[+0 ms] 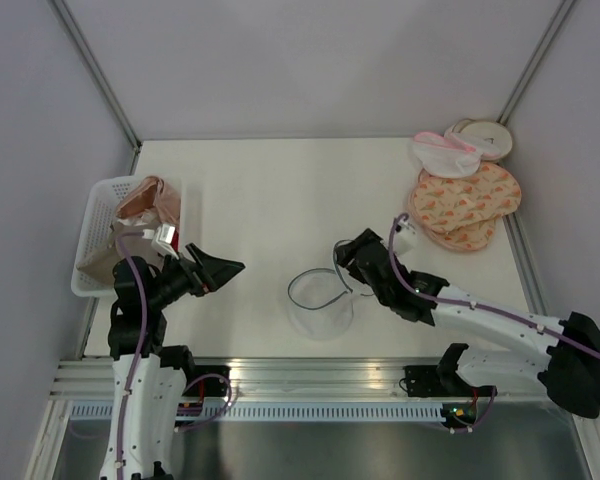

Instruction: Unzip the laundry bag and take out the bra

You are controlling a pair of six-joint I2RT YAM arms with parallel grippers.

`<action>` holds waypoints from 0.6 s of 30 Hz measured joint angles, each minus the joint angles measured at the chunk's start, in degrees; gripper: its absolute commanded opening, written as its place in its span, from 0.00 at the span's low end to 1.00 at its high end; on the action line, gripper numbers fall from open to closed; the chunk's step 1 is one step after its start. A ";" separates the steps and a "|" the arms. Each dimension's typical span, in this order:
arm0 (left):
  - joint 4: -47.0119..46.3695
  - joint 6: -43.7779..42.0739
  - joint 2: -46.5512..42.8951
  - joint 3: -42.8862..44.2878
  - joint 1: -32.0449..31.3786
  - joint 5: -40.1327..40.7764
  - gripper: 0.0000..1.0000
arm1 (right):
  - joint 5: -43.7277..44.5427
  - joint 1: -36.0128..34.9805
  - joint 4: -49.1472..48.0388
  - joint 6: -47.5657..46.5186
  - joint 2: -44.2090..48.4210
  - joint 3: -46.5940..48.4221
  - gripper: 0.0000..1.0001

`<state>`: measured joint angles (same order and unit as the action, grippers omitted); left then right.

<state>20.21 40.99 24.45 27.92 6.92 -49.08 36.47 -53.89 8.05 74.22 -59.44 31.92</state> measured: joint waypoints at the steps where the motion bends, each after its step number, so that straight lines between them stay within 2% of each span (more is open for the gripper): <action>1: -0.17 -0.04 0.28 0.00 -0.52 0.26 1.00 | -1.53 0.74 0.72 -2.56 -2.95 4.09 0.63; 4: -0.83 -0.20 1.68 0.00 -2.60 1.75 1.00 | -5.97 2.21 2.14 -11.98 -13.46 18.05 0.61; 7: -0.90 -0.26 2.25 0.00 -4.28 3.30 1.00 | -8.85 2.29 4.46 -19.26 -20.50 25.94 0.60; 12: -1.09 -0.48 2.25 -0.02 -4.94 4.42 1.00 | -8.41 2.29 14.53 -25.66 -31.06 34.86 0.62; 18: -1.16 -0.85 2.78 -0.02 -5.18 5.53 1.00 | -5.16 2.32 22.97 -27.80 -36.35 36.92 0.63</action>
<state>19.05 40.14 27.22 27.90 1.74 -43.55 31.31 -51.57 31.03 46.41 -95.79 68.84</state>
